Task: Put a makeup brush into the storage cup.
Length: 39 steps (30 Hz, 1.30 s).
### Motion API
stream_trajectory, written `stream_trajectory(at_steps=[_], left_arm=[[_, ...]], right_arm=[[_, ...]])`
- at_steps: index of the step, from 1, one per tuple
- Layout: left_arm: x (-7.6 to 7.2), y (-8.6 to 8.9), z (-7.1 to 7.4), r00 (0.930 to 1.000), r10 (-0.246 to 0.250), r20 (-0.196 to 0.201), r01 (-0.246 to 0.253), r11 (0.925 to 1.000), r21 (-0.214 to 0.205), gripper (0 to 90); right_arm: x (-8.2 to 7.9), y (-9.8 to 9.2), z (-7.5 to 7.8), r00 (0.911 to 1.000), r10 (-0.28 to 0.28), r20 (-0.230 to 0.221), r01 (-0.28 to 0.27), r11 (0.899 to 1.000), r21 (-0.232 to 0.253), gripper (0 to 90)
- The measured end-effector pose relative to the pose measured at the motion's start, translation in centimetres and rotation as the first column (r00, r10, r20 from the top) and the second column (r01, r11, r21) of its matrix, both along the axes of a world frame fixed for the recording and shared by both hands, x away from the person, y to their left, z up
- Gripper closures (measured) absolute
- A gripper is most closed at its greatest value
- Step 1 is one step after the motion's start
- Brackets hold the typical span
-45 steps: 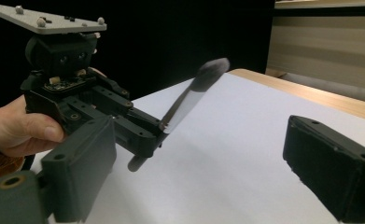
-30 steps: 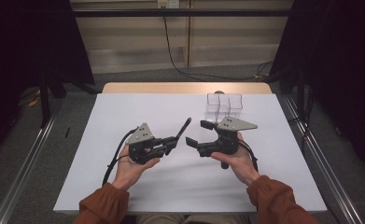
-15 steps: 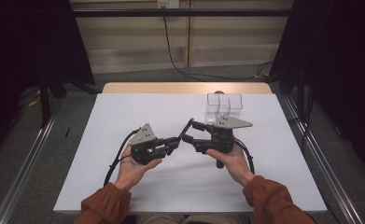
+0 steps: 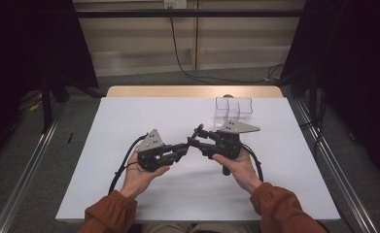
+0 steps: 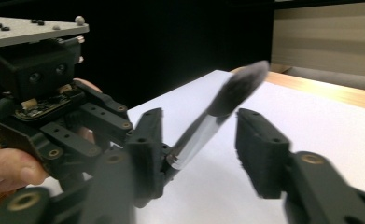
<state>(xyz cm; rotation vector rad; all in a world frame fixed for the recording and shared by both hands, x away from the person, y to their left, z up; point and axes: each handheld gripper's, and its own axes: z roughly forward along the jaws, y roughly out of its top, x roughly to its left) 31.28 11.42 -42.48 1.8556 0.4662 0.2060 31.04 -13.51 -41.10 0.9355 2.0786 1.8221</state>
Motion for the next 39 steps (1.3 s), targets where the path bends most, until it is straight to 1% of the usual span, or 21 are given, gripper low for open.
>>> stream_trajectory(at_steps=[4,8,11,12,13,15,20,24,27,33,39], left_arm=[[-0.02,-0.06,0.0,1.0,-0.001,0.002,0.001,1.0,0.001,79.7],[-0.06,-0.04,0.04,1.0,-0.001,0.007,0.001,1.0,0.001,79.7],[-0.06,-0.11,-0.03,1.0,-0.001,0.007,0.001,1.0,0.0,79.7],[-0.05,-0.15,-0.05,1.0,-0.001,0.008,0.0,1.0,0.007,79.7],[-0.05,-0.17,-0.08,1.0,-0.002,0.007,0.002,1.0,0.007,79.7],[-0.08,-0.27,-0.15,1.0,-0.001,0.004,0.001,1.0,0.005,79.7],[-0.01,-0.32,-0.26,1.0,-0.004,0.008,0.004,1.0,0.007,79.8],[0.02,-0.29,-0.32,1.0,-0.006,0.005,0.006,1.0,-0.002,79.7],[0.03,-0.28,-0.36,0.9999,-0.01,0.006,0.01,0.9999,0.005,79.5],[0.01,-0.27,-0.36,0.9999,-0.011,0.001,0.011,0.9999,-0.002,78.8],[0.05,-0.24,-0.49,1.0,-0.006,-0.003,0.006,1.0,0.003,75.4]], right_arm=[[0.0,0.17,-0.1,0.9999,0.016,-0.006,-0.016,1.0,0.001,60.7],[0.1,0.17,-0.18,0.9998,0.015,-0.01,-0.014,1.0,0.01,66.9],[0.19,0.13,-0.21,0.9995,0.026,-0.018,-0.025,0.999,0.019,69.3],[0.19,0.15,-0.22,0.9994,0.029,-0.019,-0.029,0.999,0.021,70.1],[0.15,0.2,-0.2,0.9993,0.032,-0.018,-0.031,0.999,0.016,71.4],[0.11,0.3,-0.21,0.9988,0.043,-0.021,-0.043,0.999,0.022,73.0],[0.05,0.56,-0.17,0.9981,0.057,-0.023,-0.056,0.998,0.024,76.5],[0.05,0.66,-0.11,0.9976,0.066,-0.021,-0.065,0.998,0.023,77.2],[0.01,0.74,-0.11,0.9974,0.07,-0.018,-0.07,0.997,0.019,77.6],[-0.07,0.78,-0.01,0.9971,0.076,-0.01,-0.076,0.997,0.016,78.1],[-0.12,0.58,0.2,0.997,0.078,-0.003,-0.078,0.997,0.021,78.5]])
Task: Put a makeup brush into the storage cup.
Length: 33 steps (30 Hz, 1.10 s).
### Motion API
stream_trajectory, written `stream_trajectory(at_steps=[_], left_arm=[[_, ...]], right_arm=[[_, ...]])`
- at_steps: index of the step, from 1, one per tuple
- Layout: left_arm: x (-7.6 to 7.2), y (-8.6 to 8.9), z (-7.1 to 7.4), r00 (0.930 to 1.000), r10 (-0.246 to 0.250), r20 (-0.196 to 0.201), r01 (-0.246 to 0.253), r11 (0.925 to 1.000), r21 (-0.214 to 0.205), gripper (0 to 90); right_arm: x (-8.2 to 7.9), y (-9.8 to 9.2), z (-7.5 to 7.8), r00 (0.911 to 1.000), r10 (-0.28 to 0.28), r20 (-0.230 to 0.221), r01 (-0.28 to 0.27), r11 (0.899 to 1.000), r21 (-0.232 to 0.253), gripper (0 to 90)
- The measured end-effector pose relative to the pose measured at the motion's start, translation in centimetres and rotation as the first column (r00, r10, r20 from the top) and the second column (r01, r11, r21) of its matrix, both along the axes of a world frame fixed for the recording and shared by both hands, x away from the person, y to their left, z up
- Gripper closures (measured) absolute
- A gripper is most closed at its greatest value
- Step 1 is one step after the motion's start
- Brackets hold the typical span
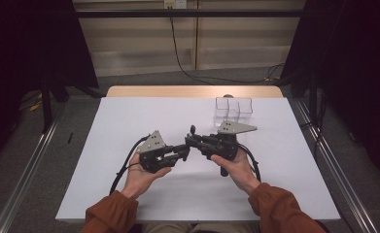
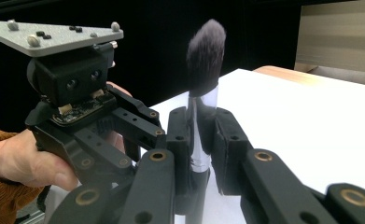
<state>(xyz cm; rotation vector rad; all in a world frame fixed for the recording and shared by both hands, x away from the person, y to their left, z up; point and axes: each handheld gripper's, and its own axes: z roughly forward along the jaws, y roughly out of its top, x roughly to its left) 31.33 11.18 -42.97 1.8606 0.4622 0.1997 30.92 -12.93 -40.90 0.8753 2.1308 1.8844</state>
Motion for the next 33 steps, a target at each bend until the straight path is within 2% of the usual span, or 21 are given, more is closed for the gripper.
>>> stream_trajectory(at_steps=[15,25,31,33], left_arm=[[0.0,0.7,0.0,0.9988,0.048,-0.006,-0.048,0.9988,-0.011,58.8],[-0.3,1.2,0.3,0.9962,0.086,-0.009,-0.086,0.9962,-0.006,40.8],[-0.4,1.6,0.4,0.9933,0.114,-0.018,-0.114,0.9934,0.005,26.8],[-0.3,1.9,0.4,0.9912,0.13,-0.025,-0.13,0.9915,0.003,19.6]], right_arm=[[0.0,-0.6,0.3,0.9998,-0.008,0.018,0.008,1.0,0.0,78.9],[-0.1,-1.2,0.5,0.9995,-0.019,0.027,0.019,1.0,-0.003,79.0],[-0.2,-1.6,0.7,0.999,-0.023,0.039,0.024,1.0,-0.006,79.1],[-0.2,-1.7,0.7,0.9989,-0.024,0.041,0.025,1.0,-0.009,79.1]])
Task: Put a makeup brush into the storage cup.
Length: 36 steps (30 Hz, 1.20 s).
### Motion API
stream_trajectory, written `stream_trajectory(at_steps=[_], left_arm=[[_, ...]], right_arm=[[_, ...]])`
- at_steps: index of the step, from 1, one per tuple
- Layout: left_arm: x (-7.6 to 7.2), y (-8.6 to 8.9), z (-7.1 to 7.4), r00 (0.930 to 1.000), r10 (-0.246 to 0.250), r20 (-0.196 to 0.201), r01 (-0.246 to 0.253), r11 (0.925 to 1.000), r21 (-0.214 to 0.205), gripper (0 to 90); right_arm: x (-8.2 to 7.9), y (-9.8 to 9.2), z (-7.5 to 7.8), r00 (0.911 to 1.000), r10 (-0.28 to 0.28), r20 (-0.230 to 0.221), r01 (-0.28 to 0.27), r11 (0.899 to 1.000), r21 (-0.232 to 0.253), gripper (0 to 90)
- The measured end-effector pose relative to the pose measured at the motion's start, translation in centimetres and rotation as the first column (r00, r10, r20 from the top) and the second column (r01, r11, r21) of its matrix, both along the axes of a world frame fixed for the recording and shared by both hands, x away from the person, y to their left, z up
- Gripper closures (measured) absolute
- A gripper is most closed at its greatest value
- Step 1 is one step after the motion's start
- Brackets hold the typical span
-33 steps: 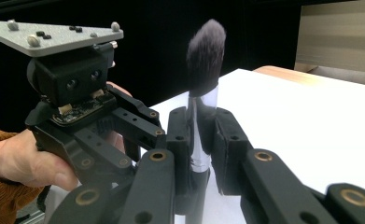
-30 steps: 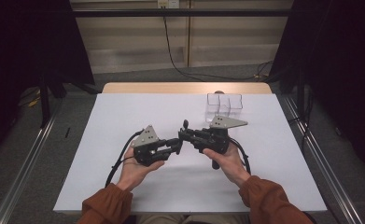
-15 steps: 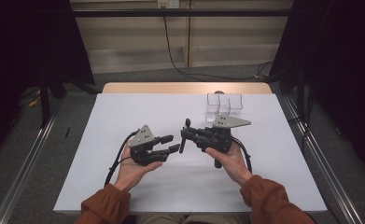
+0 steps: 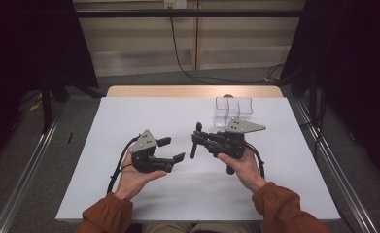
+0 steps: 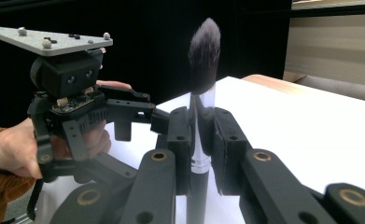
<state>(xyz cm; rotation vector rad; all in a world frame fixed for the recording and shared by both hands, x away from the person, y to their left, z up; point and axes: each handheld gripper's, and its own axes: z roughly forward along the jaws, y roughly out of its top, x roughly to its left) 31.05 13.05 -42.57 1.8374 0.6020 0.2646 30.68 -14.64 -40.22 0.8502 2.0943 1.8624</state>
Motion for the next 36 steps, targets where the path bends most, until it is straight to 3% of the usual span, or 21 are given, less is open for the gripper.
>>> stream_trajectory(at_steps=[6,11,15,17,22,29,33,36], left_arm=[[0.0,0.6,-0.1,0.9998,0.014,-0.012,-0.014,0.9999,0.003,10.6],[0.1,1.4,0.0,0.999,0.027,-0.034,-0.028,0.9994,-0.021,5.2],[-0.1,2.1,0.2,0.9988,0.048,-0.003,-0.048,0.9988,-0.004,3.3],[-0.2,2.4,0.2,0.9984,0.056,-0.003,-0.056,0.9983,-0.017,3.3],[-0.5,3.2,0.3,0.9959,0.09,-0.001,-0.09,0.9959,0.006,3.3],[-1.2,4.5,0.2,0.9917,0.117,0.053,-0.117,0.9932,-0.003,3.5],[-1.4,5.2,-0.1,0.9884,0.141,0.057,-0.141,0.9899,0.012,3.5],[-1.6,6.0,0.0,0.9861,0.156,0.057,-0.156,0.9877,0.001,3.5]], right_arm=[[-0.1,-0.3,0.1,1.0,-0.008,0.004,0.008,1.0,-0.01,79.1],[-0.2,-0.7,0.2,0.9998,-0.016,0.01,0.016,1.0,-0.013,79.2],[-0.2,-1.0,0.2,0.9997,-0.022,0.011,0.023,1.0,-0.012,79.2],[-0.2,-1.1,0.2,0.9996,-0.023,0.013,0.024,1.0,-0.013,79.2],[-0.2,-1.6,0.2,0.9992,-0.036,0.017,0.037,0.999,-0.018,79.2],[-0.3,-2.4,0.4,0.9981,-0.056,0.024,0.057,0.998,-0.025,79.3],[-0.3,-2.8,0.4,0.9977,-0.061,0.032,0.062,0.998,-0.028,79.3],[-0.3,-3.0,0.4,0.9973,-0.065,0.033,0.066,0.997,-0.033,79.3]])
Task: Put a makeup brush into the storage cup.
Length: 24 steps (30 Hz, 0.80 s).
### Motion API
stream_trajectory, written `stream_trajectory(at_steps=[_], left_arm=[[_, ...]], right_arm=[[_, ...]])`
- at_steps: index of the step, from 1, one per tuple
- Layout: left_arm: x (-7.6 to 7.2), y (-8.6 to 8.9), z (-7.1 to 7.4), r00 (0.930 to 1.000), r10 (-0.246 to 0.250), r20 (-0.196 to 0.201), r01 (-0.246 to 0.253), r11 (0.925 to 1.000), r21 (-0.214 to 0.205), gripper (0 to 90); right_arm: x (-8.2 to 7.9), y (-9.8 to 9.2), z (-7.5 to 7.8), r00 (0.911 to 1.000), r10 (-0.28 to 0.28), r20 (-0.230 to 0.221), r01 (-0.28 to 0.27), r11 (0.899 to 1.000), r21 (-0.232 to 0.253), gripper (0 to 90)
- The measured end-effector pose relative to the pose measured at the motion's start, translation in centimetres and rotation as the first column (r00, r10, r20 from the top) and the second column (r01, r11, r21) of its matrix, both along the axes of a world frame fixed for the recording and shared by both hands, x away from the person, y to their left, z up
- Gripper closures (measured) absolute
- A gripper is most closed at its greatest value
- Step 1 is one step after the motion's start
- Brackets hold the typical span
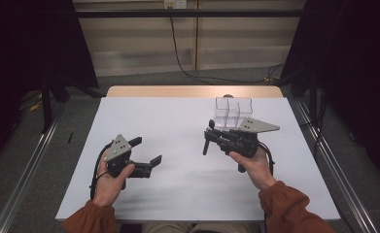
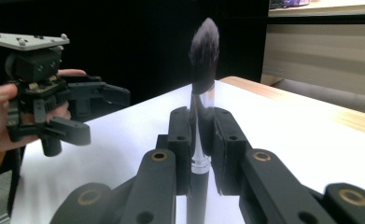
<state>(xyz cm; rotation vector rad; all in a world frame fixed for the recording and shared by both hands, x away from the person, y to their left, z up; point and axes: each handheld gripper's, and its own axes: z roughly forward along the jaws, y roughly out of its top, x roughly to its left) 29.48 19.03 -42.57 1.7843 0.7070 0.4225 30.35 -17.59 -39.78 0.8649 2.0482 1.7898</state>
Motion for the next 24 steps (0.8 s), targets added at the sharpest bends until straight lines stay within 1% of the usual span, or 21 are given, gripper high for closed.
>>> stream_trajectory(at_steps=[2,3,4,6,8,10,11,14,17,18,19,21,24], left_arm=[[-0.2,0.5,0.1,0.9999,0.015,0.0,-0.015,0.9998,-0.013,3.5],[-0.3,0.7,0.1,0.9999,0.015,-0.003,-0.015,0.9996,-0.022,3.4],[-0.4,0.9,0.1,0.9999,0.015,-0.005,-0.015,0.9998,-0.016,3.1],[-0.5,1.3,0.1,0.9997,0.025,0.002,-0.025,0.9997,-0.007,3.1],[-0.6,1.7,0.2,0.9994,0.036,-0.002,-0.036,0.9992,-0.021,3.1],[-0.7,2.2,0.3,0.9989,0.047,0.006,-0.046,0.9987,-0.022,3.1],[-0.7,2.4,0.3,0.9985,0.054,0.005,-0.054,0.9981,-0.032,3.2],[-0.9,3.3,0.3,0.9979,0.063,0.011,-0.063,0.9979,-0.016,3.2],[-1.2,3.9,0.2,0.9967,0.081,0.01,-0.08,0.9965,-0.023,3.0],[-1.2,4.1,0.2,0.9967,0.08,0.011,-0.08,0.9967,-0.017,3.0],[-1.4,4.3,0.1,0.996,0.09,0.007,-0.089,0.9956,-0.027,3.0],[-1.6,4.6,0.1,0.9954,0.096,-0.001,-0.096,0.9948,-0.033,2.9],[-2.1,4.9,0.0,0.9933,0.115,0.008,-0.115,0.9929,-0.03,2.7]], right_arm=[[0.0,-0.1,0.0,1.0,-0.003,0.007,0.003,1.0,-0.009,79.3],[0.0,-0.2,0.1,1.0,-0.005,0.008,0.005,1.0,-0.012,79.3],[0.1,-0.3,0.1,0.9999,-0.007,0.01,0.007,1.0,-0.012,79.3],[0.1,-0.4,0.1,0.9999,-0.009,0.014,0.009,1.0,-0.01,79.3],[0.2,-0.6,0.2,0.9998,-0.017,0.014,0.017,1.0,-0.014,79.3],[0.2,-0.8,0.2,0.9996,-0.024,0.015,0.024,1.0,-0.015,79.3],[0.3,-0.9,0.2,0.9995,-0.026,0.02,0.027,1.0,-0.016,79.3],[0.3,-1.2,0.2,0.9991,-0.038,0.017,0.038,0.999,-0.017,79.3],[0.5,-1.6,0.2,0.9987,-0.047,0.017,0.048,0.999,-0.02,79.3],[0.5,-1.7,0.2,0.9983,-0.055,0.018,0.055,0.998,-0.019,79.3],[0.6,-1.8,0.2,0.9983,-0.056,0.018,0.056,0.998,-0.019,79.3],[0.7,-2.0,0.2,0.9979,-0.062,0.019,0.063,0.998,-0.019,79.3],[0.8,-2.2,0.2,0.9973,-0.071,0.017,0.072,0.997,-0.023,79.3]])
